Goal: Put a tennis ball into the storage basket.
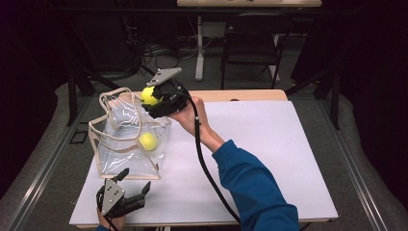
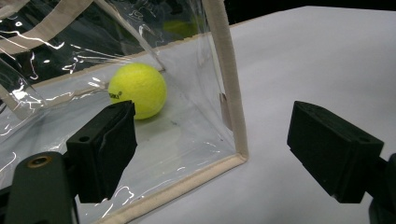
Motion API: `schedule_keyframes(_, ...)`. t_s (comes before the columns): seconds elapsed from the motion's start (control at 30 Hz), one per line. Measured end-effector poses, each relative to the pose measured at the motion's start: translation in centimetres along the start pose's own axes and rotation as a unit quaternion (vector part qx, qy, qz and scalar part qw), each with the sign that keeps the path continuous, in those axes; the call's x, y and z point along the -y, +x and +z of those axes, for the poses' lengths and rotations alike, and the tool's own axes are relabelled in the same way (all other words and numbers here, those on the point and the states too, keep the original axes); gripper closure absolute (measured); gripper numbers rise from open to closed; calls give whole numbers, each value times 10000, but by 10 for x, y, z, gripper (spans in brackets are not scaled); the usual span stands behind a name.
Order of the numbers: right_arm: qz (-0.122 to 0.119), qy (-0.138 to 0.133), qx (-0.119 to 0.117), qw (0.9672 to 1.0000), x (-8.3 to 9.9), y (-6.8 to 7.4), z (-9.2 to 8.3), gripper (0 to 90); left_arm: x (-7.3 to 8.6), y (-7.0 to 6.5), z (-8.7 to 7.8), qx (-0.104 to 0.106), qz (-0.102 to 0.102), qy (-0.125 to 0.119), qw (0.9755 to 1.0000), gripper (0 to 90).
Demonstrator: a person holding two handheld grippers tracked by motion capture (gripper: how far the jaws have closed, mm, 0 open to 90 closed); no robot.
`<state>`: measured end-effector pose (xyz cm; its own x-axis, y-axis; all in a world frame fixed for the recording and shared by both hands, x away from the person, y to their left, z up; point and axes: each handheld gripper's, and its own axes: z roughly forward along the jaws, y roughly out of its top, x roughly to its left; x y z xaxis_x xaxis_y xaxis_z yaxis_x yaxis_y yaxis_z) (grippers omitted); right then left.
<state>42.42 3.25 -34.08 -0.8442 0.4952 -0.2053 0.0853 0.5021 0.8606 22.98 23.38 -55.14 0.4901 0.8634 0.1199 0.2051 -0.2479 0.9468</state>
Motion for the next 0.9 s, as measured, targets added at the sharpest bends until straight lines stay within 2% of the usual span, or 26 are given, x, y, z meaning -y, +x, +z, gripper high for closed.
schedule_keyframes(0.8, -125, -51, 16, 9999, -8, 9, 7, 261, 0, 0, 0, -2, -1, 2, 10000, 160)
schedule_keyframes(0.9, -84, -89, -11, 9999, -8, 9, 8, 260, 0, 0, 0, -4, -1, -6, 10000, 160)
